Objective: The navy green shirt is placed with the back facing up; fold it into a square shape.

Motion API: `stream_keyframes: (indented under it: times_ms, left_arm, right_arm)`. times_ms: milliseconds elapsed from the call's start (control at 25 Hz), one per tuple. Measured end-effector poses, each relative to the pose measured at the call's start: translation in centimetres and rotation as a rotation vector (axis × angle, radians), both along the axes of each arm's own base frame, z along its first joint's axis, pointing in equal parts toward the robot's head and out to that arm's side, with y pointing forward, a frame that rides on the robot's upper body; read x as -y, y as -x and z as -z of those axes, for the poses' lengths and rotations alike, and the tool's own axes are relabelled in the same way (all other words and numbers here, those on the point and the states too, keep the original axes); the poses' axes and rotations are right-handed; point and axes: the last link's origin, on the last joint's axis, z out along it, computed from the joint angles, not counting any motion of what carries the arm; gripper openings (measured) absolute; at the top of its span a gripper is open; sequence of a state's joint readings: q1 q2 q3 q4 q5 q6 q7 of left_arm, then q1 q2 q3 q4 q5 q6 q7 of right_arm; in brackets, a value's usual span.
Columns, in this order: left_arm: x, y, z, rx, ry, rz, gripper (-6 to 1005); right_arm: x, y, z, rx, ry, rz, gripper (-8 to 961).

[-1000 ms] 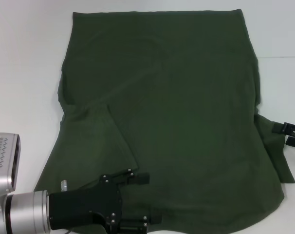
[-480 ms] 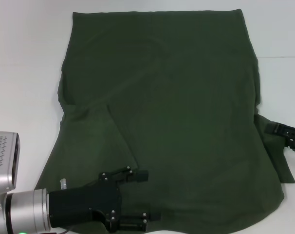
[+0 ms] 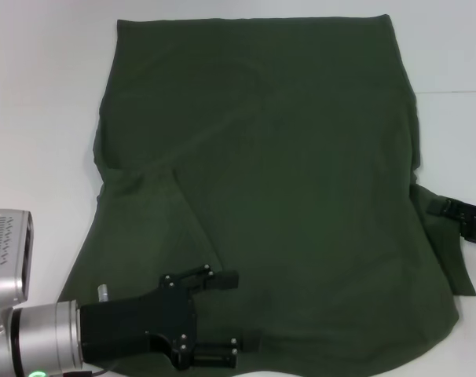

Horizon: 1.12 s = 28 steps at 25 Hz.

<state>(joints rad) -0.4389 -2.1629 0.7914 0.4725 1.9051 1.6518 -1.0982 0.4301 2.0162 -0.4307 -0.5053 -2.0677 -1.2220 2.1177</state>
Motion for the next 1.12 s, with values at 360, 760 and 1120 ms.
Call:
stream_keyframes:
  times_ms: [360, 760, 1120]
  left_arm:
    - [-0.1, 0.0, 0.0, -0.001, -0.002, -0.001, 934]
    - [-0.1, -0.1, 0.0, 0.001, -0.003, 0.001, 934]
    - [-0.1, 0.0, 0.0, 0.001, -0.003, -0.001, 934]
  right_arm:
    - [-0.1, -0.1, -0.1, -0.007, -0.014, 0.011, 514]
    - [0.2, -0.5, -0.2, -0.014, -0.031, 0.032, 94]
    - [0.6, -1.3, -1.1, -0.031, -0.078, 0.058, 15]
